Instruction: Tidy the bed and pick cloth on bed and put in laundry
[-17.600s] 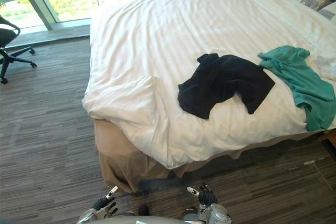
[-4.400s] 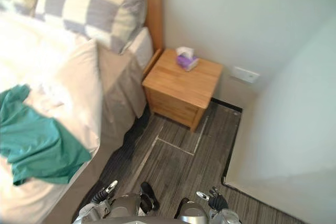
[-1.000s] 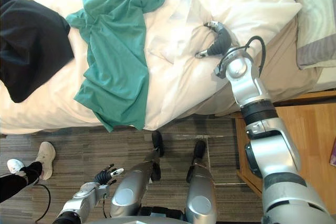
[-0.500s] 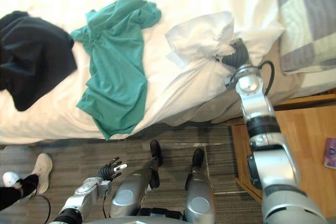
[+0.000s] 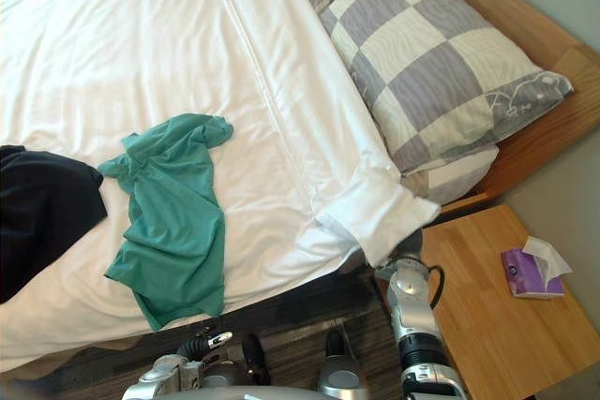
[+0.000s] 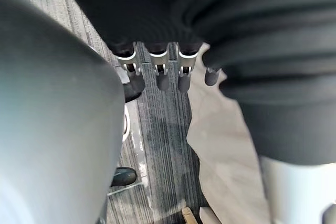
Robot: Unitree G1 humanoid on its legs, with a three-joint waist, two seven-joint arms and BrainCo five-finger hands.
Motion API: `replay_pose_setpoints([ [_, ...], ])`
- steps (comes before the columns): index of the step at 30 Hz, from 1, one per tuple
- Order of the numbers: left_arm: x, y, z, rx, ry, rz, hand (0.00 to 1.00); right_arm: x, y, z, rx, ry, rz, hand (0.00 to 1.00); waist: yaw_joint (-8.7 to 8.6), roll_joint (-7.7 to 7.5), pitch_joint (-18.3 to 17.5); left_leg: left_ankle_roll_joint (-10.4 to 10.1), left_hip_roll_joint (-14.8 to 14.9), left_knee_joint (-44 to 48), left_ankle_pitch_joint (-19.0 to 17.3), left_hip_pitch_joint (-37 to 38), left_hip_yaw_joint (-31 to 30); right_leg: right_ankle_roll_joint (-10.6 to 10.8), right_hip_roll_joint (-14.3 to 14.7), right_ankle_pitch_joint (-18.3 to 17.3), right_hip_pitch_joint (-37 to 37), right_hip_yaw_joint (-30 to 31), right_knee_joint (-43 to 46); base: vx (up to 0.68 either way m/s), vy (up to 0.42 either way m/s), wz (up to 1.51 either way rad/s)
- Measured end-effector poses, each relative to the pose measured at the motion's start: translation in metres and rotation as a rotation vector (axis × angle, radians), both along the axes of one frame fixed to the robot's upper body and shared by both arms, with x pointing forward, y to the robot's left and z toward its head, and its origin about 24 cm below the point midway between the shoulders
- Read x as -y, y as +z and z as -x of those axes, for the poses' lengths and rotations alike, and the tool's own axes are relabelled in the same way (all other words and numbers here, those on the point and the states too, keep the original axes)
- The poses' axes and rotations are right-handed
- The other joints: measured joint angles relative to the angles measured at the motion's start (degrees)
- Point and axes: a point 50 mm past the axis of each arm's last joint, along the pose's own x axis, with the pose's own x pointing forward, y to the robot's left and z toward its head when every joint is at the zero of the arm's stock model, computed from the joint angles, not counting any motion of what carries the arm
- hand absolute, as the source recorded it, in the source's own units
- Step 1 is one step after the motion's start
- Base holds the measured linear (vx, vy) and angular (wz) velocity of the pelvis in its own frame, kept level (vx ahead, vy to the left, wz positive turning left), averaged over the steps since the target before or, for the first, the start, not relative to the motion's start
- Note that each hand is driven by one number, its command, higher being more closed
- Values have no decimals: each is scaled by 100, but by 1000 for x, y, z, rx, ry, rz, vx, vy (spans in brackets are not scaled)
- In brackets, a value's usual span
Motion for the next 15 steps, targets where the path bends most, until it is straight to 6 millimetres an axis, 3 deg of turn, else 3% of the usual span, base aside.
replay_pose_setpoints([
  [5, -1, -3, 4, -29, 23, 3, 0, 10, -41, 30, -196, -214, -152, 0, 6, -34, -52, -100, -25, 1, -108, 186, 5, -26, 17, -27, 251, -18, -148, 101, -1, -1],
  [6, -2, -3, 4, -31, 24, 2, 0, 17, -56, 47, -287, -317, -211, 0, 4, -45, -58, -105, -23, 1, -112, 195, -17, -43, 22, -39, 276, -30, -157, 95, -21, 7],
  [7, -3, -3, 5, -34, 35, 4, 0, 30, -74, 80, -408, -504, -298, 0, -4, -41, -61, -109, -21, 1, -114, 198, -71, -48, 25, -50, 294, -55, -159, 88, -24, 7],
  [9, -4, -4, 7, -42, 49, 4, 0, 46, -82, 110, -478, -654, -328, 0, -34, -34, -66, -109, -20, -1, -114, 197, -87, -48, 25, -65, 300, -81, -154, 52, -28, 2],
  [10, -6, -5, 11, -57, 59, 2, 0, 68, -78, 124, -489, -744, -305, 0, -100, -26, -71, -109, -19, -2, -114, 211, -95, -34, 22, -86, 295, -82, -118, 0, 0, 0],
  [11, -7, -5, 12, -63, 57, -1, 0, 79, -73, 126, -474, -773, -289, 0, -131, -27, -71, -109, -21, -3, -114, 223, -98, -27, 18, -101, 296, -82, -98, -36, -25, -5],
  [14, -9, -6, 15, -79, 55, -7, 0, 131, -34, 115, -326, -808, -130, 0, -139, -32, -106, -102, -22, -6, -110, 255, -135, 24, 5, -237, 255, -83, 113, -75, -10, 5],
  [15, -10, -6, 16, -83, 58, -8, 0, 144, -17, 107, -259, -792, -58, 100, -130, -39, -167, -82, -24, -7, -96, 246, -167, 50, -2, -307, 198, -84, 195, -108, -3, 11],
])
